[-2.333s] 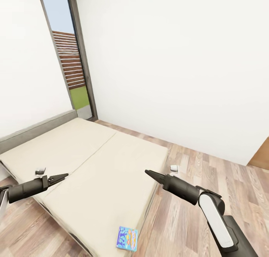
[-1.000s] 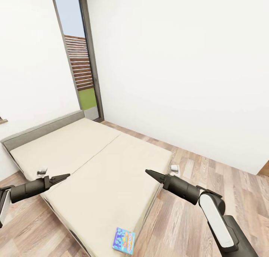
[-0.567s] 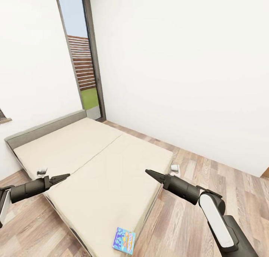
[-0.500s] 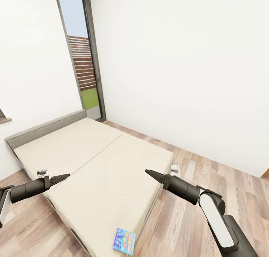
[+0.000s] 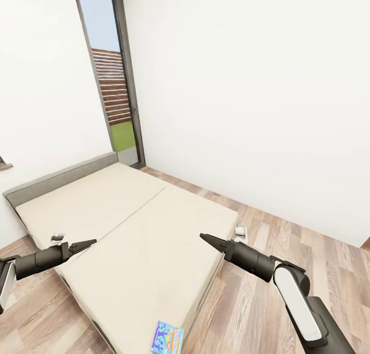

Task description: Put all the toys in the child's room - the three board games (two on the bed and one on the table), the two jigsaw puzzles on the table, and the tennis ball on the table - inside the toy box on the table in the child's room.

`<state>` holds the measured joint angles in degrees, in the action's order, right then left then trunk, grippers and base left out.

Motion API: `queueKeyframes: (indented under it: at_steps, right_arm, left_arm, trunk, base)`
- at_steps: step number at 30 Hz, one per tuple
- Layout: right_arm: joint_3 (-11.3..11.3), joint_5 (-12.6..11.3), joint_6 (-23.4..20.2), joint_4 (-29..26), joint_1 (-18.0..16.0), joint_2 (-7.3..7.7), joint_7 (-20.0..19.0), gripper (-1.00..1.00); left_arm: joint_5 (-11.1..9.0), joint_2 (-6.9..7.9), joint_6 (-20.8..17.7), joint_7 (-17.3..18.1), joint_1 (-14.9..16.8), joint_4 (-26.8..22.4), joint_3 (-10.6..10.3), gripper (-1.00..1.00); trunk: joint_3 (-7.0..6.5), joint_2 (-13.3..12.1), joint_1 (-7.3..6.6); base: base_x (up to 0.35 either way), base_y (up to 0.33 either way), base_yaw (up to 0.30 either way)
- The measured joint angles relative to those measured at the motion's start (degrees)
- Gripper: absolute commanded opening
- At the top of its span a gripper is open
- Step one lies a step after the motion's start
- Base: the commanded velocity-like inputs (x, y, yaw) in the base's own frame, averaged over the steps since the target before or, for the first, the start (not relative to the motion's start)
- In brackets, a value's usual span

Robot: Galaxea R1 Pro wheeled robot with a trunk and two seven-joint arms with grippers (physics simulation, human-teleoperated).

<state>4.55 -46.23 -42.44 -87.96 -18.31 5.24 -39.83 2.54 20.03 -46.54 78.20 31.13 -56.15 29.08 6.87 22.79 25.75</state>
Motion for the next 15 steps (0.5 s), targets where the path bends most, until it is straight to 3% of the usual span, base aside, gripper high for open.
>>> queueKeyframes:
  at_steps: [4,10,15]
  right_arm:
    - [0.01,0.01,0.0,0.0,-0.01,-0.01,0.0,1.0]
    - [0.01,0.02,-0.01,0.0,-0.01,-0.01,-0.07,1.0]
    - [0.0,0.01,0.0,-0.03,0.0,0.0,-0.08,1.0]
  left_arm:
    - [-0.01,-0.01,0.02,-0.06,-0.01,-0.02,0.01,1.0]
    - [0.0,-0.05,0.03,-0.08,-0.01,0.01,0.01,1.0]
    - [-0.01,-0.06,0.02,-0.09,0.0,0.0,0.0,1.0]
  trunk:
    - [0.0,0.0,0.0]
    - [0.0,0.0,0.0]
    - [0.0,0.0,0.0]
  base:
    - [0.002,-0.049,0.103]
    - [0.0,-0.207,0.184]
    - [0.0,-0.061,0.045]
